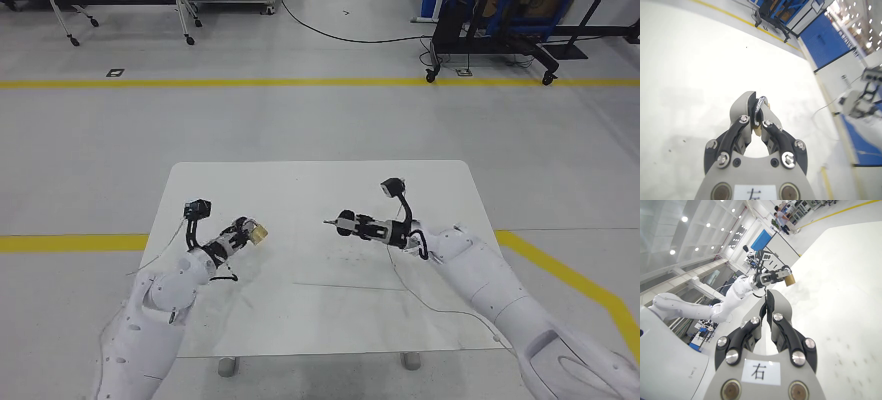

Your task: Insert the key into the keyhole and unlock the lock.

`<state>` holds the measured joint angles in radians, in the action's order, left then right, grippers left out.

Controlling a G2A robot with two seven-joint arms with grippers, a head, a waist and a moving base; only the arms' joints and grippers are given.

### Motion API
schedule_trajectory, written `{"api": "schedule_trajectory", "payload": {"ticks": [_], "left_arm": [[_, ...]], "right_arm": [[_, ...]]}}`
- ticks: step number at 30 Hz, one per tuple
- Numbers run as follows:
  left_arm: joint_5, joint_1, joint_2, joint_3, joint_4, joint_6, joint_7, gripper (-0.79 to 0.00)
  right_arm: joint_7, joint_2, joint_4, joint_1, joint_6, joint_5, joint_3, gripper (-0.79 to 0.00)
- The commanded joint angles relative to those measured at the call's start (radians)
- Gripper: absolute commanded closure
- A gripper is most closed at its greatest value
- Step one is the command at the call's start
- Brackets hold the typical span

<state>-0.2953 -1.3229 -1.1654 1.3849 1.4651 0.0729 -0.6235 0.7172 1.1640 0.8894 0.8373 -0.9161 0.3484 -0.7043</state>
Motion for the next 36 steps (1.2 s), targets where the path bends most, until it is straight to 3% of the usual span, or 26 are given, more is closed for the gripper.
{"api": "schedule_trajectory", "payload": {"ticks": [1, 7, 12, 17, 36], "left_arm": [[0.260, 0.082, -0.003, 0.008, -0.080, -0.130, -0.178, 0.000], [0.468, 0.263, -0.028, -0.063, -0.283, -0.270, -0.328, 0.000], [0.598, 0.364, -0.058, -0.131, -0.419, -0.289, -0.359, 0.000], [0.678, 0.429, -0.078, -0.174, -0.524, -0.309, -0.381, 0.000], [0.677, 0.423, -0.078, -0.174, -0.527, -0.316, -0.360, 0.000]], "right_arm": [[-0.062, 0.005, 0.022, 0.001, 0.036, -0.065, -0.003, 0.000], [-0.185, 0.015, 0.054, 0.005, 0.066, -0.160, -0.022, 0.000], [-0.262, 0.019, 0.085, 0.000, 0.152, -0.268, -0.038, 0.000], [-0.268, 0.018, 0.126, 0.012, 0.175, -0.279, -0.055, 0.000], [-0.268, 0.018, 0.126, 0.012, 0.175, -0.279, -0.055, 0.000]]}}
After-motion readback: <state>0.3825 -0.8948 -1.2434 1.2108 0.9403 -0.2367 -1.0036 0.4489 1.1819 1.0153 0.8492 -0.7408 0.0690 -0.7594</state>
